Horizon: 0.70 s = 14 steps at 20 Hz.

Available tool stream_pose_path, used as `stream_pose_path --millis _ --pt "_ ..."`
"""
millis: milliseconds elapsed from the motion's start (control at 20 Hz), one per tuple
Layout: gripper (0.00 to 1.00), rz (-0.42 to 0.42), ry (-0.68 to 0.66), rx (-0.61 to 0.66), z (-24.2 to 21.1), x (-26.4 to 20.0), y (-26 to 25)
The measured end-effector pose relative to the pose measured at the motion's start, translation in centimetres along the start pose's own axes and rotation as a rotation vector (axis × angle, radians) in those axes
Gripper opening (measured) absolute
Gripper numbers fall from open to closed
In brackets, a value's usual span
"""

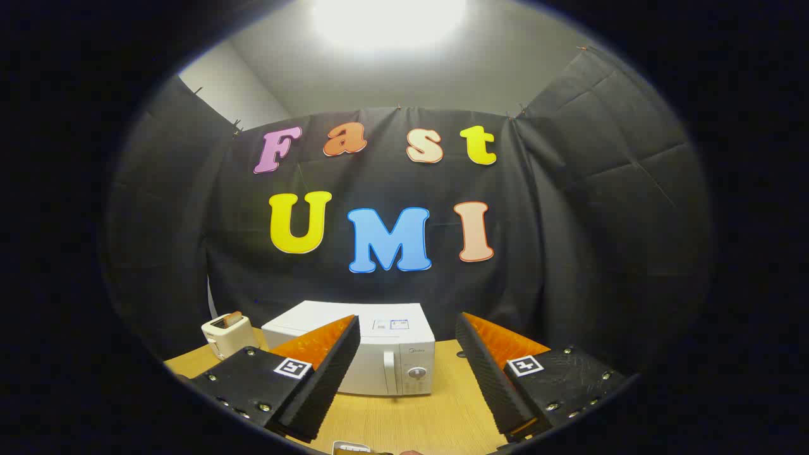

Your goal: Open the microwave, put the food inside, and close the microwave door.

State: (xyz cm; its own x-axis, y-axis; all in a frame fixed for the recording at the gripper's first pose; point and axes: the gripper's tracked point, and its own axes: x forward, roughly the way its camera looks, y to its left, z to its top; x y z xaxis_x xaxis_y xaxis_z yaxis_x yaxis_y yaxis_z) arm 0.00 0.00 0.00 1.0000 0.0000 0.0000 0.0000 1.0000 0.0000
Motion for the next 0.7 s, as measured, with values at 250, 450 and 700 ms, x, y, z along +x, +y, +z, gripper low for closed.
stream_pose_path --millis 250,450,700 --pt "0.97 0.01 0.004 -0.02 -0.08 0.35 -0.25" --pt "0.97 0.011 0.003 -0.034 -0.18 0.45 -0.25" --pt "0.97 0.02 0.007 -0.041 -0.35 1.0 0.05"
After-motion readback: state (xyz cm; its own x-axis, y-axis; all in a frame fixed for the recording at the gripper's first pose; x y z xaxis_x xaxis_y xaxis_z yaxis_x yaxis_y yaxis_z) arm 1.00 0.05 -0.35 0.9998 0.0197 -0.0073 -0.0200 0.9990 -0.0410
